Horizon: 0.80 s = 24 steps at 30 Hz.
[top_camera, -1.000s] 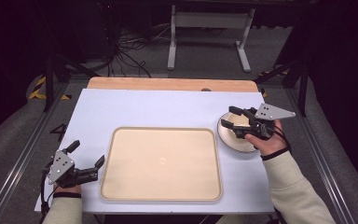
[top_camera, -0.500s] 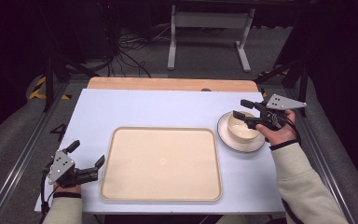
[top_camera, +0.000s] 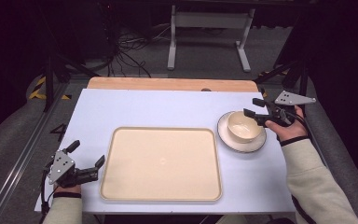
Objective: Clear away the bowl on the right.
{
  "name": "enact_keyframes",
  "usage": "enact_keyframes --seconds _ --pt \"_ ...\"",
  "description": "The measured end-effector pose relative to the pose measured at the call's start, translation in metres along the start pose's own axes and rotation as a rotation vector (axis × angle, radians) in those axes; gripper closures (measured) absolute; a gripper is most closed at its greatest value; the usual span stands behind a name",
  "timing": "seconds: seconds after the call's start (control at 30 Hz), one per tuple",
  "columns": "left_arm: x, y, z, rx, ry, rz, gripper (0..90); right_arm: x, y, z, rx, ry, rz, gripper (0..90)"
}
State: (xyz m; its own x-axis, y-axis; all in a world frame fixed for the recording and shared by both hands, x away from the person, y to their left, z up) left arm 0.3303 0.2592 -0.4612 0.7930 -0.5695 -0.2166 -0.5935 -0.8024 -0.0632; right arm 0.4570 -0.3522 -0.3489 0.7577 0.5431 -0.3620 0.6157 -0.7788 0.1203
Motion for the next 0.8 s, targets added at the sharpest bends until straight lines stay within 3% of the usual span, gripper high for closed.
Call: enact_keyframes --seconds 0.37,0.47,0.5,0.8 --pt "0.0 0.0 0.0 0.002 -0.004 -0.002 0.2 0.002 0.018 0.013 0.048 -0.178 0.108 49.8" --pt "0.0 0.0 0.0 0.002 -0.005 -0.002 0.2 0.003 0.02 0.016 0.07 -0.215 0.119 51.5" --pt "0.0 0.0 0.0 0.003 -0.008 -0.001 0.2 0.005 0.023 0.018 0.09 -0.264 0.138 52.0" --pt "0.001 0.001 0.0 0.007 -0.01 0.0 0.2 0.015 0.033 0.031 0.085 -0.385 0.179 56.8"
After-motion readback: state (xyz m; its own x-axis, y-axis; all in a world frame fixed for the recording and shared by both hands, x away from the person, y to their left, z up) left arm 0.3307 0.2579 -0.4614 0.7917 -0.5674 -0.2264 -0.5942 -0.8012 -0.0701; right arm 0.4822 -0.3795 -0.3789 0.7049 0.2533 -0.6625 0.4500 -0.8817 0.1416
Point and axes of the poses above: each handheld gripper's, and its own axes: x roughly forward along the jaws, z roughly out of its underside, y roughly to its right, the point moved 2 cm from there along x, roughly forward along the jaws, and after that the axes turned 7 degrees about z, right-handed, at the moved point
